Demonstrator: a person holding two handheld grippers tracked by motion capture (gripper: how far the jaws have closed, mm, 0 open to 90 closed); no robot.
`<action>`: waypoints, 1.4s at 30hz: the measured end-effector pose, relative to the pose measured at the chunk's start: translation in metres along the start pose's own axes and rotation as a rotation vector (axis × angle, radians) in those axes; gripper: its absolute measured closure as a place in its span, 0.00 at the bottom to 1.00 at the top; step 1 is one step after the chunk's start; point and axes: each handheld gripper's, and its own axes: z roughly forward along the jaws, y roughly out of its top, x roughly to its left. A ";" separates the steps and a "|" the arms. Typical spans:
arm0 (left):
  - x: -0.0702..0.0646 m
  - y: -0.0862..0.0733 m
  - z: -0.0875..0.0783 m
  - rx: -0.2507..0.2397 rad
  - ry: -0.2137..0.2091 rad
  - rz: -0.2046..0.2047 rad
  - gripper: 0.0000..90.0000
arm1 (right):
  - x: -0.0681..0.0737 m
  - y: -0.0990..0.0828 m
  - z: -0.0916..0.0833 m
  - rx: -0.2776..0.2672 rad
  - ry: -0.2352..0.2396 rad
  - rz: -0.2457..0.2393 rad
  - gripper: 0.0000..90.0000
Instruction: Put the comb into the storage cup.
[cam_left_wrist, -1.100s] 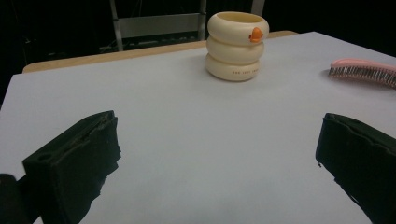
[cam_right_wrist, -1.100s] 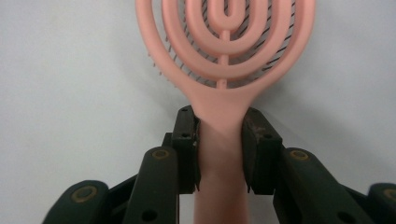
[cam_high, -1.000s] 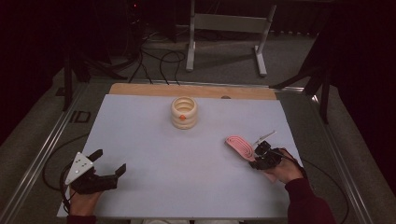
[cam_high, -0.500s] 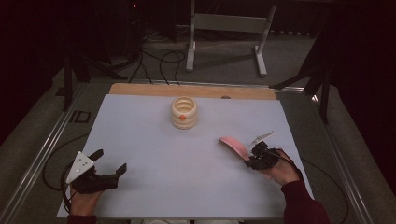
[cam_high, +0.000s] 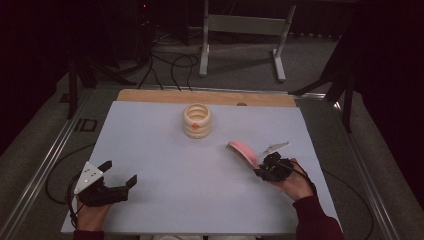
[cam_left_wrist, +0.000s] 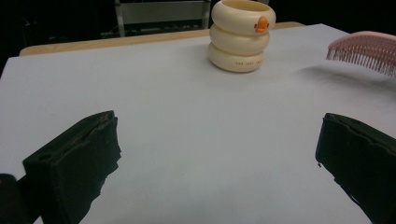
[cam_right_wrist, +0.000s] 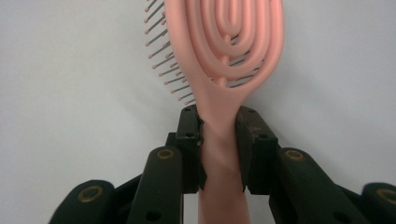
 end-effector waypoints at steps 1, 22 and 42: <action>-0.001 0.000 0.001 0.004 -0.004 -0.001 0.00 | 0.002 0.001 0.000 -0.007 -0.003 -0.001 0.81; -0.040 0.022 0.033 0.090 -0.103 0.012 0.00 | 0.037 0.024 -0.001 -0.150 -0.055 -0.115 0.82; -0.085 0.055 0.083 0.113 -0.240 0.067 0.00 | 0.055 0.034 0.001 -0.267 -0.046 -0.163 0.89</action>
